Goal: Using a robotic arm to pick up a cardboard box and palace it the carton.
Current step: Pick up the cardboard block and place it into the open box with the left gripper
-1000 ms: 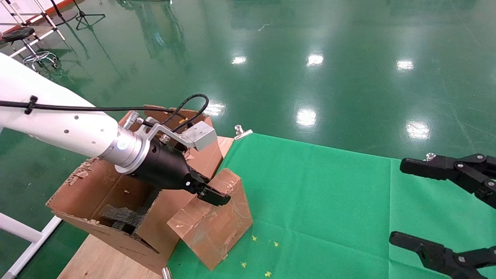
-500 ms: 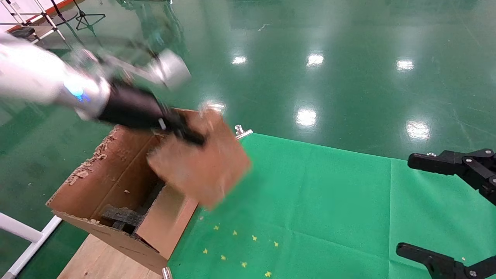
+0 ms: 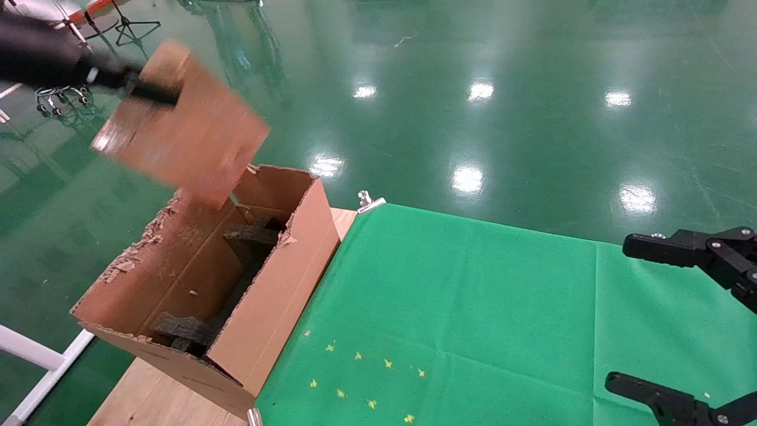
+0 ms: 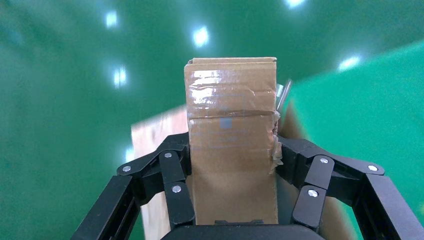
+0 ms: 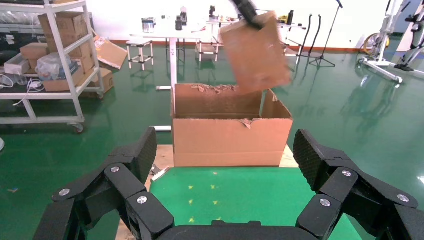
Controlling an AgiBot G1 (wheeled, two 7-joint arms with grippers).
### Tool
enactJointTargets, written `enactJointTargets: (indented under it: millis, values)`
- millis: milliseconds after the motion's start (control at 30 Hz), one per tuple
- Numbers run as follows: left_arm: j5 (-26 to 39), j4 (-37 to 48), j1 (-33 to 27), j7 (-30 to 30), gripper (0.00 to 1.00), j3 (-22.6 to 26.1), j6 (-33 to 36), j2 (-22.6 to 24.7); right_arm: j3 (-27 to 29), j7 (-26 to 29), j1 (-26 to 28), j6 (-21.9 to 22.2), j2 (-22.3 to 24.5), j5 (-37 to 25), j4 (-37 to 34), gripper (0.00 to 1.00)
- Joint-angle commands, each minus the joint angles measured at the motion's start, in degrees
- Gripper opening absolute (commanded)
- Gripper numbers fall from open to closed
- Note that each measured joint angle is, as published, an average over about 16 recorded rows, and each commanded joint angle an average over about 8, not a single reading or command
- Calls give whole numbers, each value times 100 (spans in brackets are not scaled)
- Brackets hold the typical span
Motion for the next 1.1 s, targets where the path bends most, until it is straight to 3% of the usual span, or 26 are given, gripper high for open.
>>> enactJointTargets:
  millis: [33, 433, 1100]
  values:
    - [142, 340, -67, 212, 0, 62, 70, -81, 0, 0, 0, 0, 0, 0, 0, 100]
    - [318, 1746, 708, 816, 0, 216, -822, -209, -2, -1, 1, 1, 1, 2, 0, 100]
    - [365, 3314, 1868, 1437, 0, 333, -2443, 781, -5, -3, 1, 2, 2, 4, 0, 100]
